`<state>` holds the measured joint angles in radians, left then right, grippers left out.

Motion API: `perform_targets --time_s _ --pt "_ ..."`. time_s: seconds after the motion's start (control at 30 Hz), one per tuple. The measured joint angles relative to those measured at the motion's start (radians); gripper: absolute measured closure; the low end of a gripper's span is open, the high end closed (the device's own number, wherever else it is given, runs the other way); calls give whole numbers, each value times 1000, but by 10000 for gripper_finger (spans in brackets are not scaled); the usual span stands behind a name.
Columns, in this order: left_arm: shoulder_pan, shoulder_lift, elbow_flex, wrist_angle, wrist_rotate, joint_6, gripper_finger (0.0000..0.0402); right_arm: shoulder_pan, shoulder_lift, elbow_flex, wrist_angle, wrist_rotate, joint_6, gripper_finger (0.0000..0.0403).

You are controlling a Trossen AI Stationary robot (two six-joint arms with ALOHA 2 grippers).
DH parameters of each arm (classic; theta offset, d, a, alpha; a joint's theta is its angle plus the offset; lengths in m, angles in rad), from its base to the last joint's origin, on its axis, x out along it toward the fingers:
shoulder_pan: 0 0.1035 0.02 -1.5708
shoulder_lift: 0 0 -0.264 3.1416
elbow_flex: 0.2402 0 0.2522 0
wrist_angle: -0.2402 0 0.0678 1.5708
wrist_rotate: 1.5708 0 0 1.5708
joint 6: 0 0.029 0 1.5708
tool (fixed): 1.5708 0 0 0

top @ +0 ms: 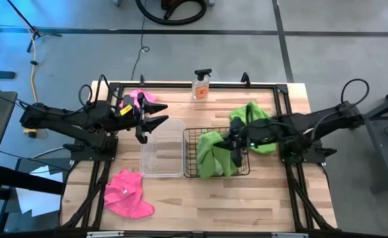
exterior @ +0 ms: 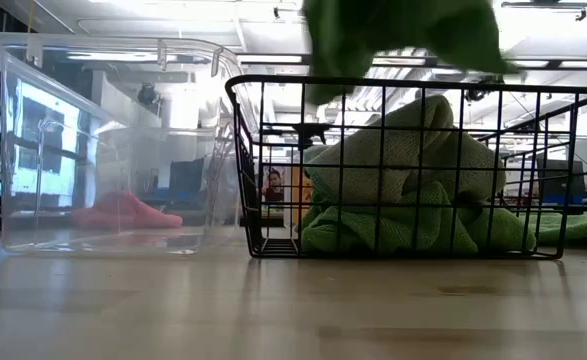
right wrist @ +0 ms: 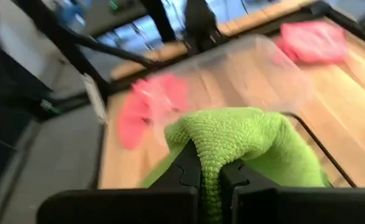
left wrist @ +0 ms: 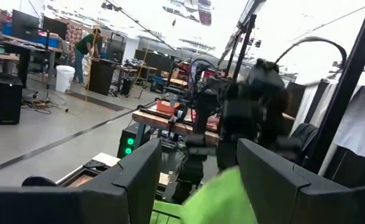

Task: Sort microfiber towel by color & place in baskets
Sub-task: Put the green towel into the wire basket

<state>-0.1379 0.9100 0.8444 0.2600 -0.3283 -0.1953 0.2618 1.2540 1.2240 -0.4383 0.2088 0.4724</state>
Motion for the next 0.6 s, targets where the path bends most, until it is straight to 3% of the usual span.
perform_targets --time_s 0.2,0.47,0.6 --pt "0 0 0 0 -2 15 202 -60 105 0 -105 44 46 403" --pt "0 0 0 0 -1 16 202 -71 230 1 -268 -156 242 403" --pt "0 0 0 0 -1 17 202 -80 300 1 -289 -169 342 403"
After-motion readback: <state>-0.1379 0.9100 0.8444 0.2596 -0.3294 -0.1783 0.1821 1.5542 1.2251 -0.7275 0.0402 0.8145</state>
